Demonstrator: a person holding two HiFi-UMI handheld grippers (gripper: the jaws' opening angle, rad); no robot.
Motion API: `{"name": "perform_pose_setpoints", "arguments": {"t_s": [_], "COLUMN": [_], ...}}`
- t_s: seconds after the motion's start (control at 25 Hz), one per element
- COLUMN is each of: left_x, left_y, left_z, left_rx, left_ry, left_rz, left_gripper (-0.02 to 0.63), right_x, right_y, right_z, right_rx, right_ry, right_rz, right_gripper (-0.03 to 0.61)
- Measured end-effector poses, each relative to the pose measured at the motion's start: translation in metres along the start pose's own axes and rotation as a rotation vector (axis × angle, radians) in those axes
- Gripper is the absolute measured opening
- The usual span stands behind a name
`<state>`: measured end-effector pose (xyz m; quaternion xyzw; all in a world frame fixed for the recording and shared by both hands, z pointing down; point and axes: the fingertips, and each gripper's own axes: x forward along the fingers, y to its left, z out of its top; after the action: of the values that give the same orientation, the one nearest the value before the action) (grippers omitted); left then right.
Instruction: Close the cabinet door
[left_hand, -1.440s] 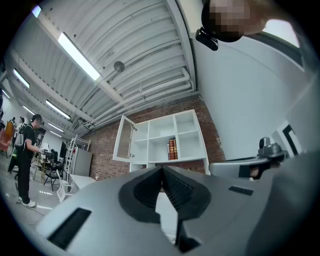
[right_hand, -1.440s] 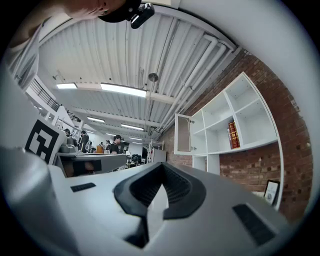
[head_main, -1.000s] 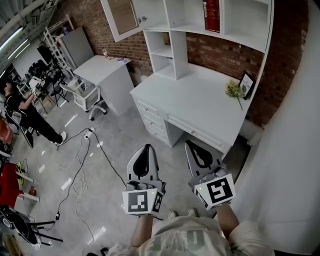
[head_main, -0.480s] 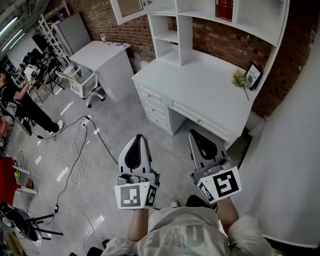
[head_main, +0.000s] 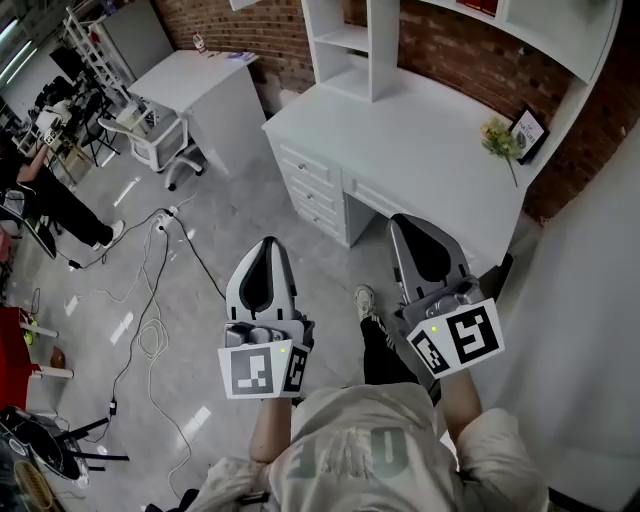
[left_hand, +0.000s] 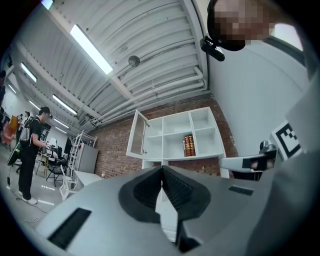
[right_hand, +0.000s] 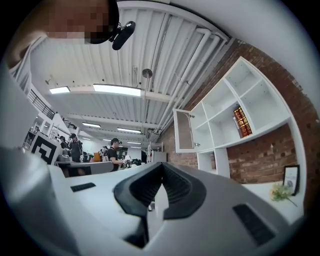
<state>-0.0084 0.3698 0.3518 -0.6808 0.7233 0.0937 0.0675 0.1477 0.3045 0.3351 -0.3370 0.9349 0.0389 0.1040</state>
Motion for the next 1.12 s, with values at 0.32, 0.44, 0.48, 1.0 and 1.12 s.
{"name": "perform_pose_setpoints", "arguments": {"t_s": [0.32,0.44,0.48,1.0,1.12], "left_x": [0.146,0.228,0.257,0.48,0.497], "left_y": [0.049,0.07,0.077,0.147,0.148], "left_z": [-0.036,-0.037,-0.034,-0.018,-0.022], "left_rx": [0.054,0.042,0.041,0.057,0.067], "left_ry": [-0.018,-0.028,-0.038,-0.087,-0.074], "left_rz": [0.051,0.074,0.083,0.173,0.171], "left_gripper": [0.014,0.014,0.014,0.014,0.014], "right_x": [0.163,0.233,0.257,0.47,0.487], "right_y": [-0.08,-0.127,-0.141,-0.268,-0.267], "right_z": [-0.035,-0.038,-0.036,-0.04,-0.05], "right_rx": [-0.006,-0.016,-0.022,-0.008,0.047], "right_ry": [-0.061,-0.054,-0.051,-0.042,-0.022], "right_rz": [0.089,0.097,0.108,0.142,0.208], "right_gripper": [0.015,0.015,0.015,0.015,0.015]}}
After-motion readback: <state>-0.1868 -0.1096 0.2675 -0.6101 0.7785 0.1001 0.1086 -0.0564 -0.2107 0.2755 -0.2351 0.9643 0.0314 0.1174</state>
